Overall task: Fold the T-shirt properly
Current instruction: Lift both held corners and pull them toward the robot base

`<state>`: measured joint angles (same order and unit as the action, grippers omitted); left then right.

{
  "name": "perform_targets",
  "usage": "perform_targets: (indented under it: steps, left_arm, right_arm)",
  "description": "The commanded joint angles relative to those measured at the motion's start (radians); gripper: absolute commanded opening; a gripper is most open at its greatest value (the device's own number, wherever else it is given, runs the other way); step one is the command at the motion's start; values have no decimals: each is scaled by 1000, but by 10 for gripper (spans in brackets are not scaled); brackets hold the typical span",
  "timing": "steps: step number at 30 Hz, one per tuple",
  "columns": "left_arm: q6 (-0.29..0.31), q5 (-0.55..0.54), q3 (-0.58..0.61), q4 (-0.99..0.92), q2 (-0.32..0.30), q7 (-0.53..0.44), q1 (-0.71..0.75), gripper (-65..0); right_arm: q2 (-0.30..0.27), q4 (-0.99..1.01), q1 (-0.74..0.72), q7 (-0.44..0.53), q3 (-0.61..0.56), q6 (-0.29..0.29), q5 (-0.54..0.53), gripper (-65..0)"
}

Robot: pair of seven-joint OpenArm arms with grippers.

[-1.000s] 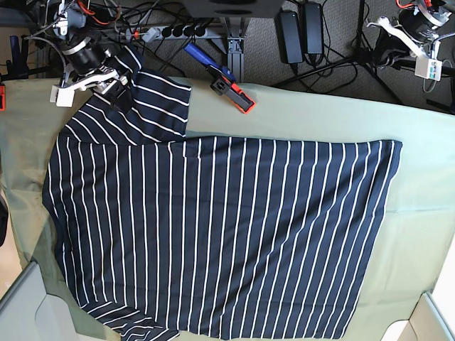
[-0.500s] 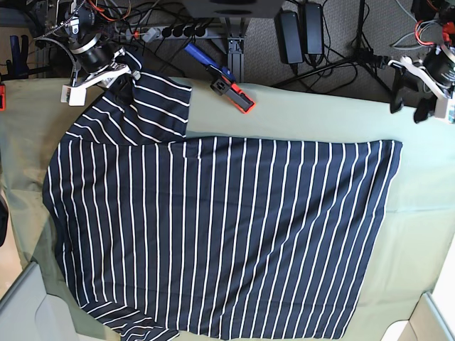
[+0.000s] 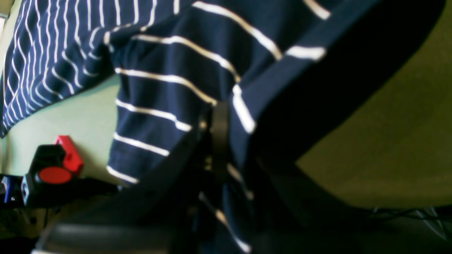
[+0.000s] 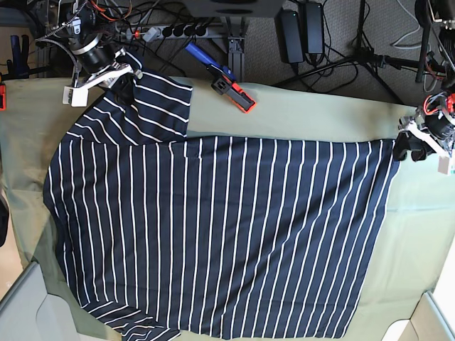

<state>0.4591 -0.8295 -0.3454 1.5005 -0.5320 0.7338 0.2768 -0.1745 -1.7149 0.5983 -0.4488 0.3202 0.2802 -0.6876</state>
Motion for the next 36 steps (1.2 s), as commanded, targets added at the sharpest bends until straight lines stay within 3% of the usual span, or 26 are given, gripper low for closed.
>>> perform_targets:
  steps: [1, 4, 16, 18, 24, 25, 26, 29, 31, 36]
  left_arm:
    - [9, -28, -2, -5, -22, 0, -24, -254]
    - [27, -63, 17, -48, -22, 38, -60, -255]
    - [32, -58, 85, -63, 6, 32, -61, -262]
    - [32, -56, 85, -63, 8, 24, -61, -309]
    - [32, -42, 85, -63, 8, -12, -61, -626]
    - [33, -34, 85, -63, 8, -12, -61, -650]
    - [49, -18, 85, -63, 8, -12, -61, -650]
    - [185, 4, 79, -60, 8, -15, -61, -650]
    - [239, -3, 68, -51, 7, -19, -61, -650]
    - [239, -83, 52, -13, -25, 43, -57, -650]
  right_arm:
    - [-8, -7, 6, -11, 3, 19, 18, -650]
    - [-8, -7, 6, -11, 3, 19, 18, -650]
    - [-8, -7, 6, -11, 3, 19, 18, -650]
    - [-8, -7, 6, -11, 3, 19, 18, -650]
    - [-8, -7, 6, -11, 3, 19, 18, -650]
    - [-8, -7, 6, -11, 3, 19, 18, -650]
    - [-8, -7, 6, -11, 3, 19, 18, -650]
    - [-8, -10, 6, -11, 11, 19, 18, -650]
    - [-8, -23, 6, -13, 29, 22, 16, -650]
    - [-8, -105, 7, -157, 130, 51, -61, -650]
